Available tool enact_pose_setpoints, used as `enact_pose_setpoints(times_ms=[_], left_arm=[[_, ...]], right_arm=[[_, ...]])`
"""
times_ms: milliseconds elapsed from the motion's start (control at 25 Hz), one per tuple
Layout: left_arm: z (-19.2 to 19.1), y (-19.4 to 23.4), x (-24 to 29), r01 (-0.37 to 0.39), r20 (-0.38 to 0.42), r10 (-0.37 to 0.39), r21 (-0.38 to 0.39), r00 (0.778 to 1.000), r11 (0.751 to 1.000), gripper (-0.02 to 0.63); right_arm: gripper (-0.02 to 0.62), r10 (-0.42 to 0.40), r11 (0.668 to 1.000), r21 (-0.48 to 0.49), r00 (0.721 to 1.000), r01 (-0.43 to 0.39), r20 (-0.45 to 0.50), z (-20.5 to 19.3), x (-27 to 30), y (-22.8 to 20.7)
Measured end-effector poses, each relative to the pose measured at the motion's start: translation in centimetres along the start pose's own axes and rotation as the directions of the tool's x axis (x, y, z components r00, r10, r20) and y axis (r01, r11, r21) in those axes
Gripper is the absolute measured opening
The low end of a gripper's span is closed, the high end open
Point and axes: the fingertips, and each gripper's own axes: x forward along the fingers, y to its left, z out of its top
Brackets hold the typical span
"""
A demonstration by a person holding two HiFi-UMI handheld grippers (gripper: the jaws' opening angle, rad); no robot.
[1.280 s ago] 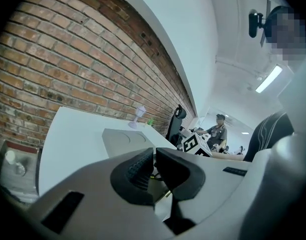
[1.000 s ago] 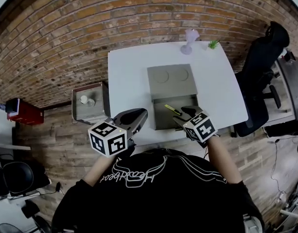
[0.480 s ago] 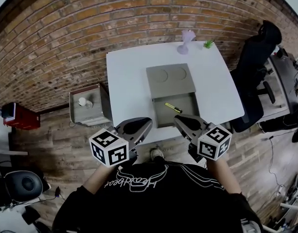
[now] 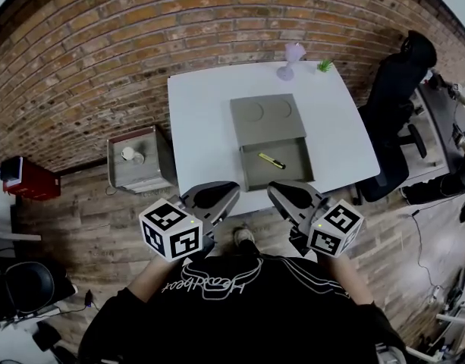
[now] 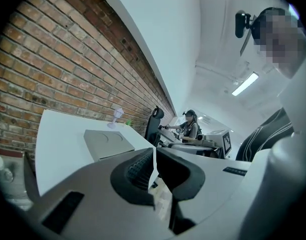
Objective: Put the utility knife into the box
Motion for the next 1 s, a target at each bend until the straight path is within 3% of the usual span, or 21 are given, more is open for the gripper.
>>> enact_pose_setpoints(times_ms=[560,1000], left_arm=[[-1.3,-1.5,-0.3,0.022,-0.028,-0.021,0.017,0.999,1.0,0.041],[-1.6,-1.0,1.2,0.03,-0.056,-0.029,0.02,0.998,0.999,0.041]], right_arm=[[0.002,-0.035,0.999,0.0,0.999,0.035,-0.002,-1.2,-1.4,1.2],[0.002,-0.071,0.997,0.012,0.997,0.071,0.004,-1.4,-2.1,-0.6]])
